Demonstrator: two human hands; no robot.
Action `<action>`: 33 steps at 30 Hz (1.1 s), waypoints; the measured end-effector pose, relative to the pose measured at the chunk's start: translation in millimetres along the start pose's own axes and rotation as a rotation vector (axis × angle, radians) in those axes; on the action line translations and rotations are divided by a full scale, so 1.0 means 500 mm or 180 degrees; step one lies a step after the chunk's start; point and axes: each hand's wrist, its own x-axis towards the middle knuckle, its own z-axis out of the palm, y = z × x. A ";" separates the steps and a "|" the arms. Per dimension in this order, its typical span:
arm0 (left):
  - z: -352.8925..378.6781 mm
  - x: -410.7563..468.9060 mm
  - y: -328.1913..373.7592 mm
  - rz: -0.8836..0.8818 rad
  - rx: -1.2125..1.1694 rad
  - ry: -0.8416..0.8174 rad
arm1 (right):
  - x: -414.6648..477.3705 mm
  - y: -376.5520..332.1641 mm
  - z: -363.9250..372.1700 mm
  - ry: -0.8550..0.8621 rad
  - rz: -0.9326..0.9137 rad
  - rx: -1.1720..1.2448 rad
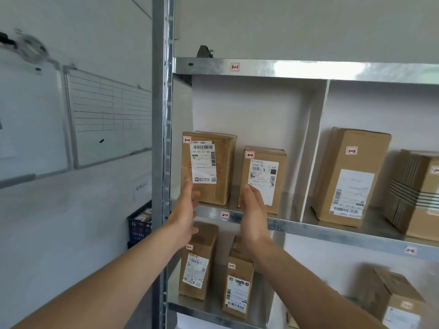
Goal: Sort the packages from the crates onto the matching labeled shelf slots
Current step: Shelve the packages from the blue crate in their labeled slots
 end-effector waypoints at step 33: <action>-0.061 0.144 0.090 0.0358 -0.0044 -0.0427 | 0.185 0.068 0.109 -0.0060 0.0359 -0.0025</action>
